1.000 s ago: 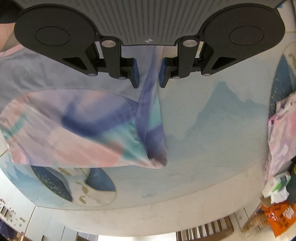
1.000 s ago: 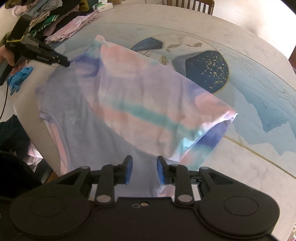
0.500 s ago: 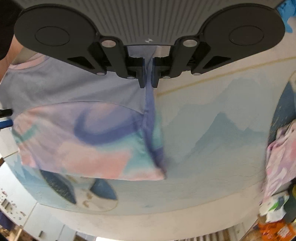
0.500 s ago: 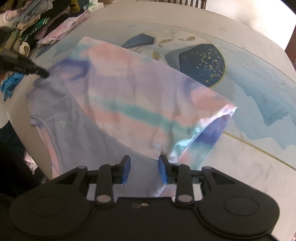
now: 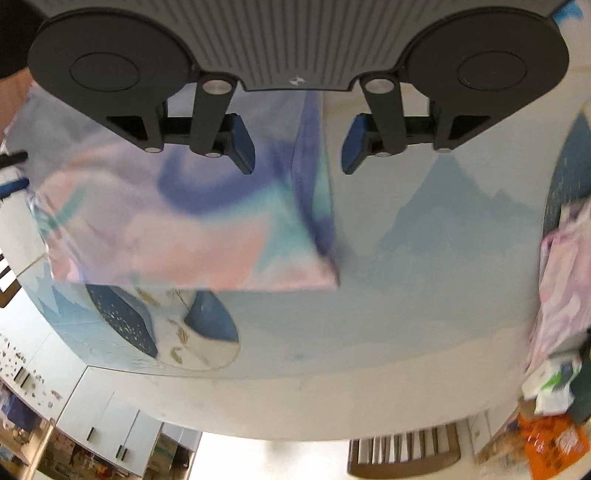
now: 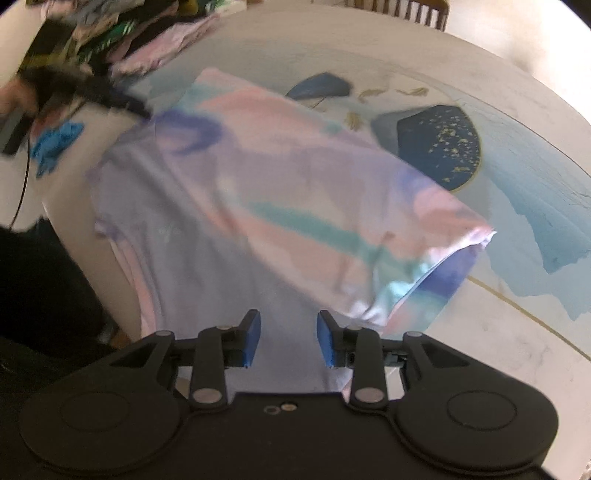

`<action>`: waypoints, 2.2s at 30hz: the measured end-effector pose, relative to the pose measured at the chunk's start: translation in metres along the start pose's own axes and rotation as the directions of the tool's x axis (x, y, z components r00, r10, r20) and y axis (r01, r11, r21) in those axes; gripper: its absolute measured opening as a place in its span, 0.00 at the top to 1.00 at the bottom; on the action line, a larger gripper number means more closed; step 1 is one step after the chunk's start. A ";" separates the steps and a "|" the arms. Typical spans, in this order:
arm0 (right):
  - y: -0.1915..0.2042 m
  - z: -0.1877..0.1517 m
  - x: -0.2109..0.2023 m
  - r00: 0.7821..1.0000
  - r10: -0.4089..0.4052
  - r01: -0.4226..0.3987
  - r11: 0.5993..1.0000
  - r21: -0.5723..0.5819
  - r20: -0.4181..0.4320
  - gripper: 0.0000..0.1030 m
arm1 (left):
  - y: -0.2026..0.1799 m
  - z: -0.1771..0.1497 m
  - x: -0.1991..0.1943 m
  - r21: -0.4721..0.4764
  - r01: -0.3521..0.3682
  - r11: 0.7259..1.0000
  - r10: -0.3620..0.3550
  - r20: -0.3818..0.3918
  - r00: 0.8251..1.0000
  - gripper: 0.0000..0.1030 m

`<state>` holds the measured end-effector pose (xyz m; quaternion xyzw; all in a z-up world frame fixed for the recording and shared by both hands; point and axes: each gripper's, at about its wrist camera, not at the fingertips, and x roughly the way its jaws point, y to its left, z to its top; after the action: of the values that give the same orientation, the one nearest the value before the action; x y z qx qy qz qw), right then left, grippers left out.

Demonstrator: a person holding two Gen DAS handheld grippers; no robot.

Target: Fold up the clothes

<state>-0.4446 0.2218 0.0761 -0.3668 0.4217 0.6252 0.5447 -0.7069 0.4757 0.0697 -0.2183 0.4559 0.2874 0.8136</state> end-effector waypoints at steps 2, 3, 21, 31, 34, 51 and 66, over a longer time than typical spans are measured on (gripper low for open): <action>0.003 0.000 0.003 1.000 -0.009 0.009 1.000 -0.011 -0.021 0.00 | -0.005 0.009 0.010 0.022 0.001 1.000 -0.001 0.000 1.000 0.61; 0.003 -0.001 0.004 1.000 -0.014 0.014 1.000 -0.007 -0.025 0.00 | -0.006 0.013 0.014 0.026 -0.007 1.000 0.008 -0.005 1.000 0.61; 0.043 0.141 0.007 0.995 0.076 -0.074 0.997 -0.028 0.071 0.00 | 0.016 -0.038 -0.025 -0.010 0.061 0.998 -0.061 -0.018 0.998 0.53; 0.106 0.254 0.095 0.997 0.053 -0.049 0.997 0.065 -0.058 0.00 | 0.020 -0.074 -0.035 -0.051 0.142 0.989 -0.143 -0.033 0.989 0.47; 0.116 0.269 0.115 0.992 0.063 -0.050 0.991 0.126 -0.105 0.00 | 0.020 -0.080 -0.033 -0.070 0.150 0.986 -0.153 -0.031 0.988 0.47; 0.169 0.304 0.172 0.960 -0.106 0.135 0.986 0.097 -0.260 0.00 | 0.041 -0.083 -0.040 -0.166 0.182 0.969 -0.177 0.050 0.983 0.47; 0.138 0.279 0.148 0.978 -0.062 0.096 0.981 0.166 -0.198 0.00 | 0.039 -0.071 -0.025 -0.104 0.211 0.972 -0.209 0.027 0.978 0.45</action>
<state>-0.6014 0.5287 0.0624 -0.3926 0.5105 0.5254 0.5561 -0.7872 0.4544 0.0532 -0.3059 0.4078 0.2255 0.8302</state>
